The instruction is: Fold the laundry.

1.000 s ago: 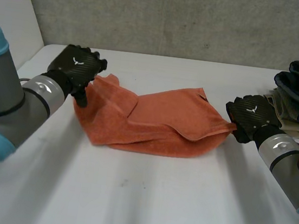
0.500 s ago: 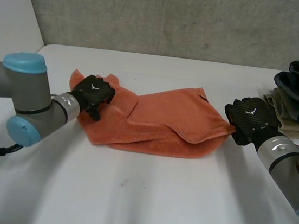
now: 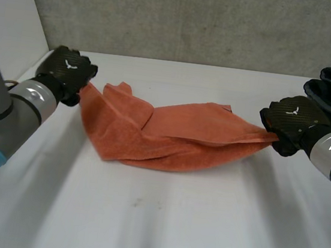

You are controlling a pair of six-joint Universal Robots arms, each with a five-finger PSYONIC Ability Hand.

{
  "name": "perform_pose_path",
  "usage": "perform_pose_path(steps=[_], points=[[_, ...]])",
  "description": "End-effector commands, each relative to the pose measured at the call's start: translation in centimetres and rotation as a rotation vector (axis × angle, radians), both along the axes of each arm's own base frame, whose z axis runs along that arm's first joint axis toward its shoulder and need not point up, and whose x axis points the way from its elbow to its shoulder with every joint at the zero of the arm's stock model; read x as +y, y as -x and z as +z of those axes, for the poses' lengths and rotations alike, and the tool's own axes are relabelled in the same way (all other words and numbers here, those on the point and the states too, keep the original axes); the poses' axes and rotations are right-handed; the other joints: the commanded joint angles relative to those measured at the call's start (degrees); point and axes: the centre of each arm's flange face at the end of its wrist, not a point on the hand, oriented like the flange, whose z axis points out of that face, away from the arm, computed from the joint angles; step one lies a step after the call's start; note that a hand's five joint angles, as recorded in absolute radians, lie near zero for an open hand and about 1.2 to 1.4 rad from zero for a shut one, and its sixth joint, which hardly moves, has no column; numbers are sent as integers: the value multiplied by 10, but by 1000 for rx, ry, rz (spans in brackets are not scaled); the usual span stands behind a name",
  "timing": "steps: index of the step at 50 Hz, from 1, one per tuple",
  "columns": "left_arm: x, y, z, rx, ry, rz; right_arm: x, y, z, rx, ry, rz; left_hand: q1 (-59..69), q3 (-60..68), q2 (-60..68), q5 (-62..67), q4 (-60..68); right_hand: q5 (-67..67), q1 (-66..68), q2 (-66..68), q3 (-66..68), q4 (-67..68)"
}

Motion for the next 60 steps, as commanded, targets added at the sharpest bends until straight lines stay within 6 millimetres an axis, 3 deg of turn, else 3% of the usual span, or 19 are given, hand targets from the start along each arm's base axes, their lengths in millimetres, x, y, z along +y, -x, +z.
perform_pose_path(steps=[1, 5, 10, 17, 26, 28, 31, 32, 34, 43, 47, 48, 51, 52, 55, 56, 60], points=[[-40, 1, -20, 28, 93, 13, 3, 1, -2, 31, -18, 5, -284, -325, -325, -314, -326, 130, 232, 126, 122, 117], [-72, 6, -49, 9, 13, -1, 2, 1, -16, 36, -49, 5, -267, -308, -309, -297, -309, 130, 232, 126, 122, 117], [-92, 15, -83, -17, -98, -66, -4, 1, -31, 42, -66, 5, -213, -254, -255, -243, -255, 130, 232, 126, 122, 117], [-117, 20, -104, -14, -83, -72, -5, -1, -39, 50, -83, 10, -210, -251, -251, -240, -252, 130, 232, 126, 122, 117], [-133, 20, -124, -110, -39, -57, -6, 0, -48, 56, -110, 8, -195, -236, -236, -225, -237, 130, 232, 126, 122, 117], [-135, 17, -129, -146, -32, -45, -7, 0, -48, 56, -108, 8, -139, -181, -181, -169, -182, 130, 232, 126, 122, 117], [-138, 11, -133, -207, -19, -8, -8, 0, -48, 56, -101, 7, 111, 70, 69, 81, 69, 130, 232, 126, 122, 117], [-138, 10, -132, -232, -7, 10, -8, 0, -48, 57, -100, 5, 280, 238, 238, 250, 238, 130, 232, 126, 122, 117], [-136, 8, -132, -255, -5, 27, -9, 0, -47, 56, -97, 5, 345, 304, 304, 315, 303, 130, 232, 126, 122, 117], [-103, -1, -67, -247, 74, 80, -23, 8, -29, 49, -47, -39, 345, 304, 304, 315, 303, 130, 232, 126, 122, 117], [-75, -10, -19, -195, 132, 99, -28, 16, -6, 43, -3, -65, 345, 304, 304, 315, 303, 130, 232, 126, 122, 117], [-61, -14, 3, -164, 160, 108, -27, 20, 15, 34, 44, -79, 345, 304, 304, 315, 303, 130, 232, 126, 122, 117], [-41, -20, 38, -110, 221, 122, -24, 27, 48, 18, 129, -101, 345, 304, 304, 315, 303, 130, 232, 126, 122, 117], [-27, -25, 63, -69, 268, 131, -22, 32, 70, 3, 189, -119, 345, 304, 304, 315, 303, 130, 232, 126, 122, 117], [-7, -33, 102, -1, 352, 142, -18, 37, 102, -15, 280, -137, 345, 304, 304, 315, 303, 130, 232, 126, 122, 117], [6, -39, 123, 39, 395, 151, -12, 38, 123, -34, 341, -143, 345, 304, 304, 315, 303, 130, 232, 126, 122, 117], [33, -51, 166, 101, 482, 165, 9, 41, 173, -74, 482, -151, 345, 304, 304, 315, 303, 130, 232, 126, 122, 117]])
